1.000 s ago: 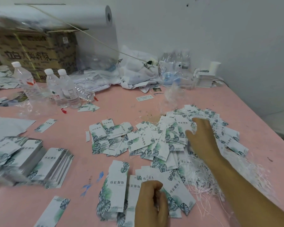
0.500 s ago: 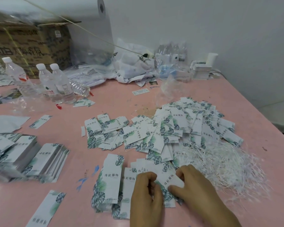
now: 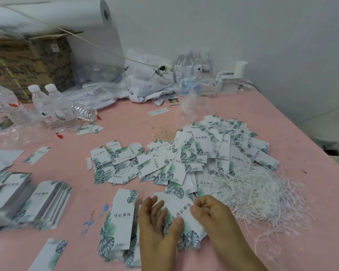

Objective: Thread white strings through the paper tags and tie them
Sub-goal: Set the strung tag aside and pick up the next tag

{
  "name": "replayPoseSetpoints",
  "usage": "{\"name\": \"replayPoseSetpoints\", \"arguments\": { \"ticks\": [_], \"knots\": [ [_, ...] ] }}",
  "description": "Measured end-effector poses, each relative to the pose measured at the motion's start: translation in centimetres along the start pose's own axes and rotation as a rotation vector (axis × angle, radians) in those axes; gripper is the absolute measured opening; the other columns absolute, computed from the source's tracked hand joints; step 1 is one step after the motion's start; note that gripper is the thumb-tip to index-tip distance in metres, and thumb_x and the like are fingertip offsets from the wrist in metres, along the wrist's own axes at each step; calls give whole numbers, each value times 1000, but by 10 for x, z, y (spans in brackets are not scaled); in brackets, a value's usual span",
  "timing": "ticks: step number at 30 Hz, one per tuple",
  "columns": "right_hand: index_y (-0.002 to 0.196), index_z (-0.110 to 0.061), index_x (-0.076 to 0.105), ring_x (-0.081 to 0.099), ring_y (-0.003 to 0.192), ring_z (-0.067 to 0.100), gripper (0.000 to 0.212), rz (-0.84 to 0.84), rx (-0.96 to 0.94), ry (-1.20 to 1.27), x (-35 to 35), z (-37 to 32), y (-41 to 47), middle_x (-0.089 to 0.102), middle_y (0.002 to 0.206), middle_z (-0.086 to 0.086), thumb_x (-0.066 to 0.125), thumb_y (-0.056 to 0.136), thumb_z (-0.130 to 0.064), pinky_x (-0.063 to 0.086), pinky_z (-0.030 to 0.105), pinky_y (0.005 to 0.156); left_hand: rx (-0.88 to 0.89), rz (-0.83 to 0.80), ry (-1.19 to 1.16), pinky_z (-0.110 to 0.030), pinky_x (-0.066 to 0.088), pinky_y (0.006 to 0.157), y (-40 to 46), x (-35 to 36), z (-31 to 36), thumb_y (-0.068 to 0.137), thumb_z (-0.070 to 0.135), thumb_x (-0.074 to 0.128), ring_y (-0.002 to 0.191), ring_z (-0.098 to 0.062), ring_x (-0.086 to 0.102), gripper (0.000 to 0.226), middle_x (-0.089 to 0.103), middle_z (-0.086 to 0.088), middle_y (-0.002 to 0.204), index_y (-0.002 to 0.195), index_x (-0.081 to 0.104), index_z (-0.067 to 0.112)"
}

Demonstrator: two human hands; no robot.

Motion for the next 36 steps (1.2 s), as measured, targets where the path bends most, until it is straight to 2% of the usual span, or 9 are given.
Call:
{"name": "replayPoseSetpoints", "arguments": {
  "ticks": [5, 8, 11, 13, 15, 20, 26, 30, 36],
  "knots": [
    [85, -21, 67, 68, 70, 16, 12, -113, 36, -79, 14, 3, -3, 74, 79, 8, 60, 94, -16, 53, 30, 62, -216, -164, -159, -52, 51, 96, -5, 5, -10, 71, 24, 76, 113, -36, 65, 53, 70, -17, 119, 122, 64, 14],
    [86, -35, 66, 64, 66, -1, 10, 21, -63, -410, 2, 6, 1, 71, 78, -13, 61, 93, -29, 52, 20, 62, -290, -153, -285, -39, 59, 82, -4, 5, -5, 75, 8, 59, 107, -38, 68, 49, 70, -22, 114, 123, 60, 6],
    [89, -37, 64, 57, 68, -1, 5, 294, -227, -753, -23, 1, 10, 60, 81, -18, 65, 88, -33, 43, 15, 54, -301, -155, -399, -37, 59, 60, -2, 7, 7, 70, -3, 60, 77, -40, 71, 59, 69, -30, 103, 127, 55, 11],
    [100, -32, 67, 53, 75, 1, 14, 304, -258, -938, -28, 4, 20, 52, 87, -17, 68, 86, -28, 39, 17, 57, -319, -140, -428, -37, 56, 50, -2, 11, 11, 69, -6, 67, 62, -39, 66, 62, 67, -32, 98, 124, 55, 20],
    [105, -24, 69, 51, 83, 10, 20, 270, -289, -1014, -24, 11, 31, 52, 91, -11, 70, 85, -25, 42, 24, 62, -344, -127, -447, -34, 52, 46, -4, 12, 11, 78, 3, 57, 56, -35, 62, 41, 67, -29, 93, 116, 56, 19],
    [86, -23, 71, 47, 77, 14, 1, 271, -320, -1079, -12, 19, 40, 55, 82, -9, 72, 85, -22, 37, 22, 62, -439, -112, -455, -29, 45, 38, -3, 12, 8, 82, 15, 55, 47, -28, 55, 19, 64, -24, 81, 98, 51, 6],
    [95, -22, 62, 43, 85, 12, 17, 252, -281, -1116, -12, 21, 43, 52, 92, -10, 49, 99, -31, 32, 22, 72, -503, -142, -439, -28, 41, 39, -1, 15, 7, 72, 5, 68, 43, -25, 48, 26, 57, -26, 78, 87, 47, 5],
    [87, -21, 55, 45, 81, 12, 12, 266, -468, -930, -7, -2, 21, 51, 87, -10, 49, 96, -25, 38, 26, 70, -497, -223, -366, -28, 42, 41, 0, 13, 13, 69, 10, 67, 43, -23, 47, 20, 54, -25, 66, 76, 51, 0],
    [77, -16, 59, 44, 69, 10, 19, 137, -680, -918, 15, -14, -7, 53, 71, -7, 48, 89, -25, 35, 24, 65, -432, -246, -258, -27, 52, 49, -1, 13, 9, 82, 6, 66, 54, -24, 63, 14, 64, -20, 66, 87, 58, -5]
  ]
}}
Point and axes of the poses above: each hand's wrist, its own y-axis towards the middle knuckle, its own x-axis out of the palm, z = x × y, the point moved 3 cm from there along y, towards the middle knuckle
